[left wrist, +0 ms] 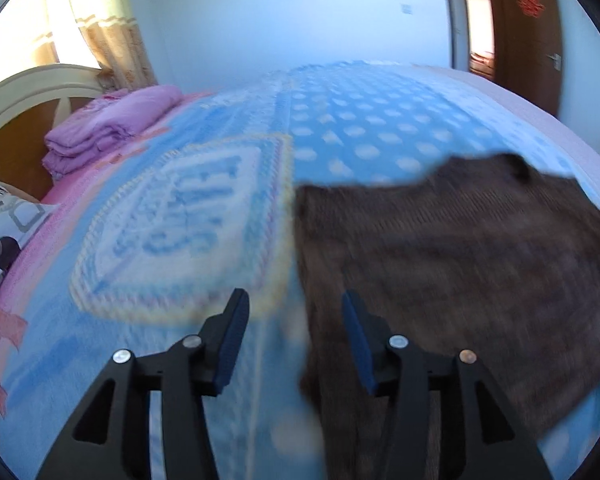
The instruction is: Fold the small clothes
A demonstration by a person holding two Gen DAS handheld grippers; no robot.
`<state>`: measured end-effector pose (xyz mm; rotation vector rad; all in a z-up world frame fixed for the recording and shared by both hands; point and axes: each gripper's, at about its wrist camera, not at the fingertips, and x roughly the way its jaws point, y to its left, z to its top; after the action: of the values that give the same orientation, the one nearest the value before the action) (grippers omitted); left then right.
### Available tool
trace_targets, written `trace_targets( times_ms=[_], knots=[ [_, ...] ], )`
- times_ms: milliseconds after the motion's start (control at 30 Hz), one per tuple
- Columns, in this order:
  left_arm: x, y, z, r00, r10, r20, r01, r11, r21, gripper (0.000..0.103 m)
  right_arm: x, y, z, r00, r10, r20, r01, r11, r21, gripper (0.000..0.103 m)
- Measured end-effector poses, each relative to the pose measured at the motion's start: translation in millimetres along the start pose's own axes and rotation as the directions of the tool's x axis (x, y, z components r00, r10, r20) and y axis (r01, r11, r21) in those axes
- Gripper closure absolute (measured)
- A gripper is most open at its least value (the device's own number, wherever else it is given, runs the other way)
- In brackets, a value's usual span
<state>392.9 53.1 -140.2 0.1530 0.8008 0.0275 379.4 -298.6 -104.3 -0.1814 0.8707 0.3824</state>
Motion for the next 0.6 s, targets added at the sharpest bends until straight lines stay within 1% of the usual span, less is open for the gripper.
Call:
trace_targets(
  times_ms=[100, 133, 167, 200, 233, 267, 300, 367, 400, 433, 467, 533, 600],
  knots=[
    [-4, -8, -22, 1.000, -0.009, -0.019, 0.010, 0.999, 0.038, 0.045, -6, -4, -34, 1.000, -0.010, -0.029, 0.010, 1.000, 0.023, 0.048],
    [-4, -11, -27, 1.000, -0.003, -0.029, 0.005, 0.998, 0.059, 0.045, -5, -6, -43, 0.999, -0.016, -0.051, 0.017, 0.999, 0.027, 0.048],
    [-5, -13, -28, 1.000, 0.004, -0.026, -0.002, 0.998, 0.065, 0.044, 4, -7, -50, 0.995, -0.030, -0.093, 0.033, 0.999, 0.029, 0.049],
    [-7, -12, -27, 1.000, 0.013, -0.020, -0.012, 0.998, 0.059, 0.039, 8, -8, -57, 0.994, -0.041, -0.102, 0.044, 0.999, 0.031, 0.050],
    [-8, -10, -27, 0.999, 0.028, -0.022, -0.026, 0.999, 0.045, 0.036, 5, -8, -59, 0.996, -0.042, -0.084, 0.046, 0.998, 0.035, 0.050],
    [-7, -8, -27, 0.999, 0.032, -0.029, -0.031, 0.999, 0.033, 0.035, 2, -7, -58, 0.995, -0.049, -0.084, 0.052, 0.998, 0.037, 0.050],
    [-4, -8, -28, 0.999, 0.032, -0.041, -0.031, 0.999, 0.024, 0.035, -2, -5, -52, 0.995, -0.053, -0.079, 0.056, 0.998, 0.039, 0.050],
    [-3, -7, -30, 0.999, 0.039, -0.038, -0.038, 0.999, 0.018, 0.032, -11, -4, -36, 0.999, -0.049, -0.019, 0.049, 0.998, 0.035, 0.050],
    [-2, -7, -30, 0.998, 0.046, -0.039, -0.045, 0.999, 0.013, 0.029, -14, -6, -25, 0.998, -0.057, 0.020, 0.057, 0.998, 0.041, 0.050],
    [-2, -6, -30, 0.998, 0.048, -0.041, -0.048, 0.999, 0.003, 0.028, -13, -12, -14, 0.998, -0.057, 0.039, 0.054, 0.997, 0.058, 0.050],
    [-2, -5, -31, 0.998, 0.046, -0.042, -0.047, 0.999, -0.005, 0.027, -8, -19, -2, 0.997, -0.055, 0.046, 0.051, 0.996, 0.078, 0.050],
    [-1, -2, -32, 0.998, 0.037, -0.045, -0.038, 0.999, -0.021, 0.024, 12, -39, 19, 0.993, -0.108, 0.043, 0.102, 0.987, 0.125, 0.050],
    [0, 1, -33, 0.998, 0.036, -0.046, -0.038, 0.999, -0.038, 0.021, 43, -59, 35, 0.989, -0.148, -0.008, 0.147, 0.977, 0.152, 0.052]
  ],
)
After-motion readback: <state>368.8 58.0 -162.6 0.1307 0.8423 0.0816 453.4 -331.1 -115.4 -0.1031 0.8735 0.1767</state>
